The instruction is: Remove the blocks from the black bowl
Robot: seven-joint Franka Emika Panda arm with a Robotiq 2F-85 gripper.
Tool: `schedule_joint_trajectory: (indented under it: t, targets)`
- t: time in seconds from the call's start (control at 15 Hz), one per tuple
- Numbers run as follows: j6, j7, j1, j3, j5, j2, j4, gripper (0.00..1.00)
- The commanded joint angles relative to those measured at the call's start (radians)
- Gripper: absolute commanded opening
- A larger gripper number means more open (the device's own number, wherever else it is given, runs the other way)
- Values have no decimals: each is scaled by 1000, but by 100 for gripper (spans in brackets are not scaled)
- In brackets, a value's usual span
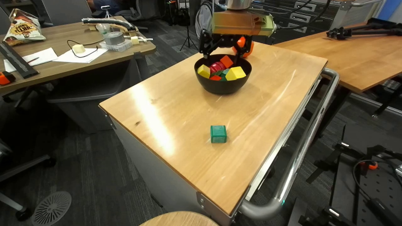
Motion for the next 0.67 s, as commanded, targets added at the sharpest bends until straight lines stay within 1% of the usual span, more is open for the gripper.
schedule_joint_trajectory:
  t: [0.0, 0.07, 0.13, 0.2, 0.27, 0.4, 0.53, 0.6]
  targets:
    - [-20, 37, 8, -6, -4, 26, 28, 100]
    - [-19, 40, 9, -7, -5, 30, 29, 100]
    - [-18, 42, 11, -7, -9, 33, 28, 75]
    - [-16, 43, 12, -8, -13, 33, 27, 72]
    - [-11, 45, 15, -9, -20, 34, 26, 66]
    - [-8, 45, 18, -8, -23, 34, 25, 49]
    - [1, 46, 23, -8, -30, 34, 24, 34]
    - [0, 48, 26, -8, -33, 36, 29, 30]
